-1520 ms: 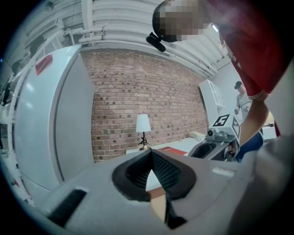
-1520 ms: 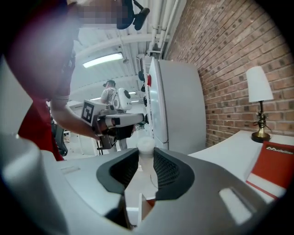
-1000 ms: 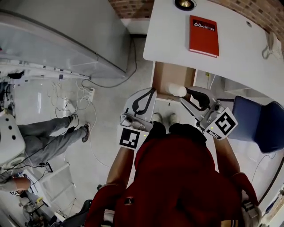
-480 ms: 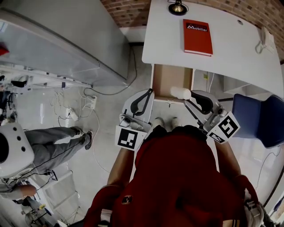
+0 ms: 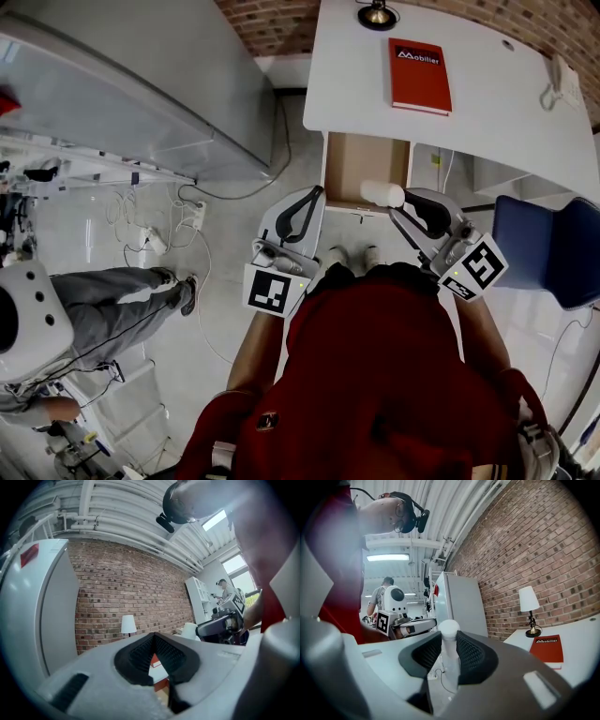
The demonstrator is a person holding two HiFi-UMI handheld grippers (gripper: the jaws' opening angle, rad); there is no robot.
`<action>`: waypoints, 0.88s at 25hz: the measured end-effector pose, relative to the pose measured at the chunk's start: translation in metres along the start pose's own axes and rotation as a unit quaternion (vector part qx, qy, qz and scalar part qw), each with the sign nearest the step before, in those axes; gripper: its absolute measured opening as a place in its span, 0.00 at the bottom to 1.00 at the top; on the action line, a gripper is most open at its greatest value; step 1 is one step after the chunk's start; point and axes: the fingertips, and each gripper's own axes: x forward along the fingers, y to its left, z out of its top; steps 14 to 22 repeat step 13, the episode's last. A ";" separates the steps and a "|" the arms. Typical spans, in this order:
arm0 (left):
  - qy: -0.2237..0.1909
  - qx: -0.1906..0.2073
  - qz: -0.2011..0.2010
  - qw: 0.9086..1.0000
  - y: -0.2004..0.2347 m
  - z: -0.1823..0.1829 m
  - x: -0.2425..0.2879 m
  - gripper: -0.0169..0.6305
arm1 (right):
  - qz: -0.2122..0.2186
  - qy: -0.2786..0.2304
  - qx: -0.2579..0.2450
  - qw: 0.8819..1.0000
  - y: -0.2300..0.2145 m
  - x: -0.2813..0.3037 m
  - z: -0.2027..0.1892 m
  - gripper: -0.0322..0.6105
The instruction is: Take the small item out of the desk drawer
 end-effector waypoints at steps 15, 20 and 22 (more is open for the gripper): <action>0.000 0.001 0.012 1.000 0.012 -0.006 -0.010 0.03 | 0.012 0.011 -0.007 1.000 0.006 0.015 -0.010 0.23; 0.000 0.001 0.012 1.000 0.012 -0.006 -0.010 0.03 | 0.012 0.011 -0.007 1.000 0.006 0.015 -0.010 0.23; 0.000 0.001 0.012 1.000 0.012 -0.006 -0.010 0.03 | 0.012 0.011 -0.007 1.000 0.006 0.015 -0.010 0.23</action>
